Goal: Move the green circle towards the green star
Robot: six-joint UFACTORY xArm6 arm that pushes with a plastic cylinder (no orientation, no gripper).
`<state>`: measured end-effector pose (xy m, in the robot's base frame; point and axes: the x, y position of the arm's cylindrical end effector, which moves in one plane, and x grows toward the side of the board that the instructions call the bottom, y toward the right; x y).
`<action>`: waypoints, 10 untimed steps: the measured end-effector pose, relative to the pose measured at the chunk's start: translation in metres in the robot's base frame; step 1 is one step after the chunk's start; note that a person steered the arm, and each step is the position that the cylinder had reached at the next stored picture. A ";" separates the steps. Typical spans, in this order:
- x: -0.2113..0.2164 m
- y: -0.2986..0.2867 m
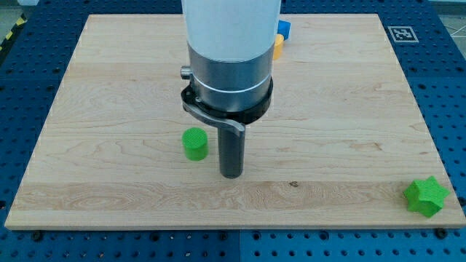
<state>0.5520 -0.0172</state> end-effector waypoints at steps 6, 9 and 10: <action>-0.027 0.123; -0.066 0.109; -0.076 0.130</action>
<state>0.4761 0.1131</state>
